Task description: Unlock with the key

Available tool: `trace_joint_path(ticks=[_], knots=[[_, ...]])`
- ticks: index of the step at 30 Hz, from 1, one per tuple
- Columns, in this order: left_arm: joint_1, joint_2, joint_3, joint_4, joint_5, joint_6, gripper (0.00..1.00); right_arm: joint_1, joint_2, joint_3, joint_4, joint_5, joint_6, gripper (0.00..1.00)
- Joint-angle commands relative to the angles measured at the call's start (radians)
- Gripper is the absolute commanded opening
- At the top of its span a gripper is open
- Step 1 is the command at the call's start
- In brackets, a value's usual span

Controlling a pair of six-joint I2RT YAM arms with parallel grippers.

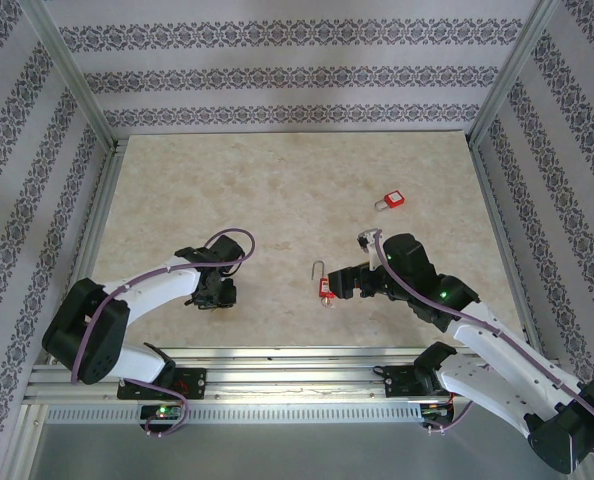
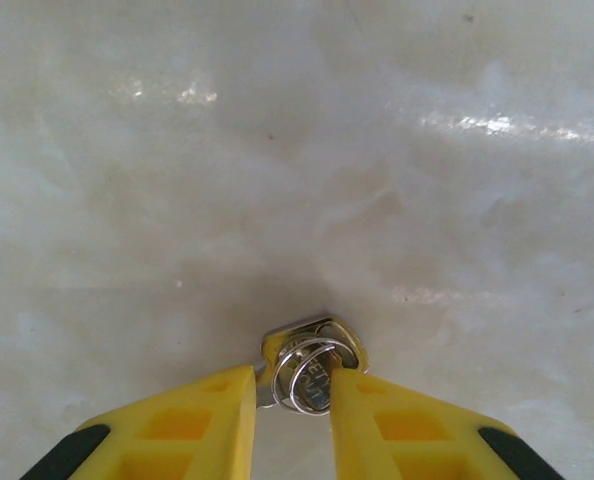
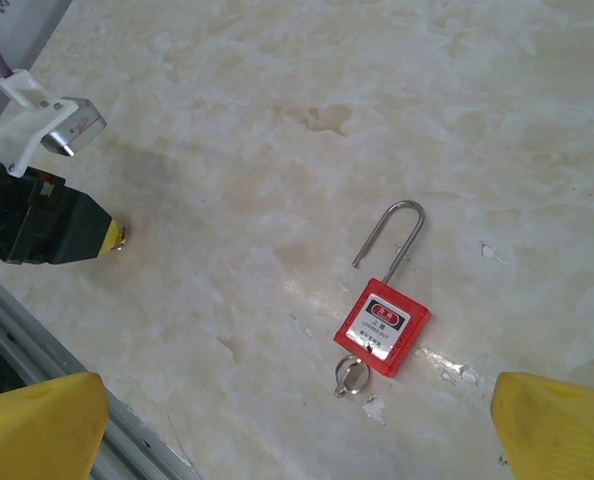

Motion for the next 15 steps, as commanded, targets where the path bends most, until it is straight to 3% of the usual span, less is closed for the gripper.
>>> trace_joint_path(ticks=[1,15], knots=[[0.011,0.024,-0.015,0.039,0.005,-0.016,0.26,-0.009,-0.013,-0.011,0.022,-0.005,0.010,0.98],[0.011,0.036,0.011,0.027,0.020,0.020,0.15,-0.007,-0.002,-0.027,0.074,-0.034,0.017,0.98]])
